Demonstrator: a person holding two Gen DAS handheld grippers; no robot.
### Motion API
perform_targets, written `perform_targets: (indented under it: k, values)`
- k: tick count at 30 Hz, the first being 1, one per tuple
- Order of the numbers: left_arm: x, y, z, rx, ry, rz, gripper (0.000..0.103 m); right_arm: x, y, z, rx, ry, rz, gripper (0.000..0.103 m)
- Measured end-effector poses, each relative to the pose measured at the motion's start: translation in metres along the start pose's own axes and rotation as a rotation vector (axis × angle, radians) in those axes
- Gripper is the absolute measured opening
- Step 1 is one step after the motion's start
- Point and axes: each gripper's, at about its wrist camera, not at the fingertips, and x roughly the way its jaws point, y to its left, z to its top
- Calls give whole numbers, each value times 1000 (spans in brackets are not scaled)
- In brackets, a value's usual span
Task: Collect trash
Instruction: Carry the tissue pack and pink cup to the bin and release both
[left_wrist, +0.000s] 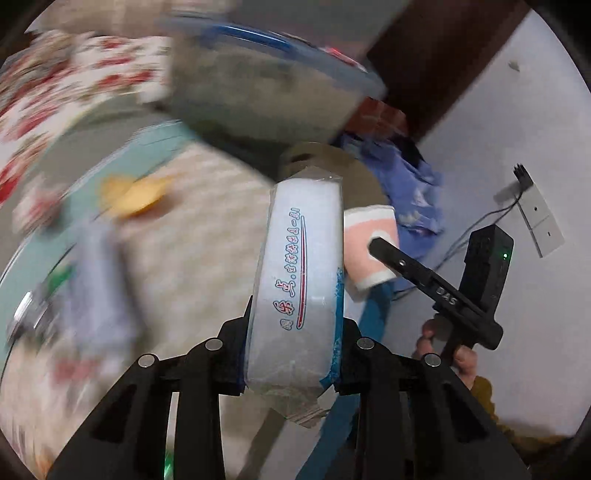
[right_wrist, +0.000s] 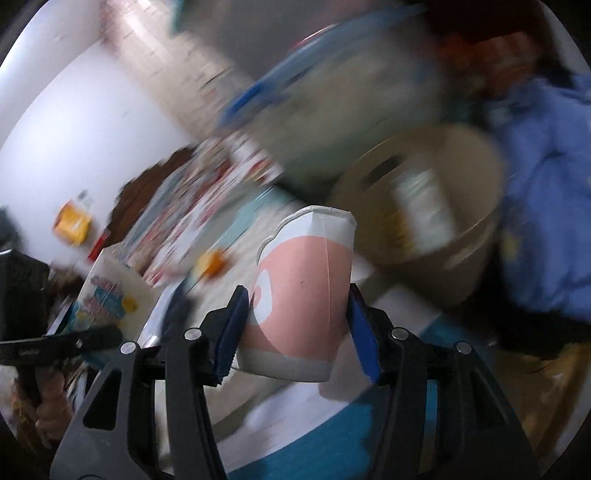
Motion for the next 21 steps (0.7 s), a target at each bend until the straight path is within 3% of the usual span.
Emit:
perform_targets:
  k: [3,5,6,7,8,11,15,18,21]
  values:
    - [46,-31,48,49,35,-11,30,3,-25,30,9,-45,-94,56]
    - [76,-50,78,74,38,-7,31,7,-41,47,18,-65,-145,64]
    - [87,-56,88,80,30,6,38,8,-48,52,23,-71,-155,67]
    - [95,-60,96,82,28,23,59,11,-54,58,32,-79,-167,79]
    - [108,-64,108,68,23,73,67,13,-59,62,47,-88,-171,92]
    - [111,-66,118,52,5,92,66,3,-64,67,80,-148,-179,92]
    - [70,-56,98,70,-44,88,66,-23,-56,57,67,-218,-140,91]
    - [25,-37,61,65,-83,74,67,-29,-51,48,76,-207,-52,88]
    - [-18,-7,12,50,-111,121,67,-17,-31,41,38,-119,42,71]
